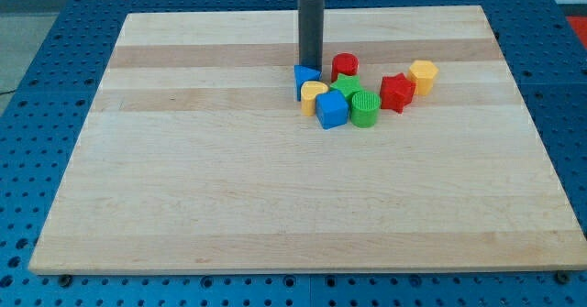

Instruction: Move yellow hexagon into a group of blocks

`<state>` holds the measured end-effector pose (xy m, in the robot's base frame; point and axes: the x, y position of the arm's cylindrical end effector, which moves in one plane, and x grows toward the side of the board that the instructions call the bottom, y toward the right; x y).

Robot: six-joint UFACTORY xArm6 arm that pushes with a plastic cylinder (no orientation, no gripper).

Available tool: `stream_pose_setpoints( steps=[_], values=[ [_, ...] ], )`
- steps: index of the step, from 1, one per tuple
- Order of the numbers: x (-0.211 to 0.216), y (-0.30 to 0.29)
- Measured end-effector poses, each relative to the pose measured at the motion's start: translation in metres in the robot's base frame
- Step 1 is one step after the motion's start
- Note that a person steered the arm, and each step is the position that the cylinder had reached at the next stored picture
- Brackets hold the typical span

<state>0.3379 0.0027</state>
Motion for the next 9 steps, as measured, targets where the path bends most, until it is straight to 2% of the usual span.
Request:
stream_pose_setpoints(
  steps=[1, 2, 3, 4, 5, 6, 8, 9],
  values=[
    [0.001, 0.0],
    [-0.032, 0.0],
    [-0.057, 0.037],
    [-0.046, 0.13],
    [-0.006, 0.21],
    [0.033, 0.212],
    [0.022, 0.162],
    [0.009, 0.158]
  ],
)
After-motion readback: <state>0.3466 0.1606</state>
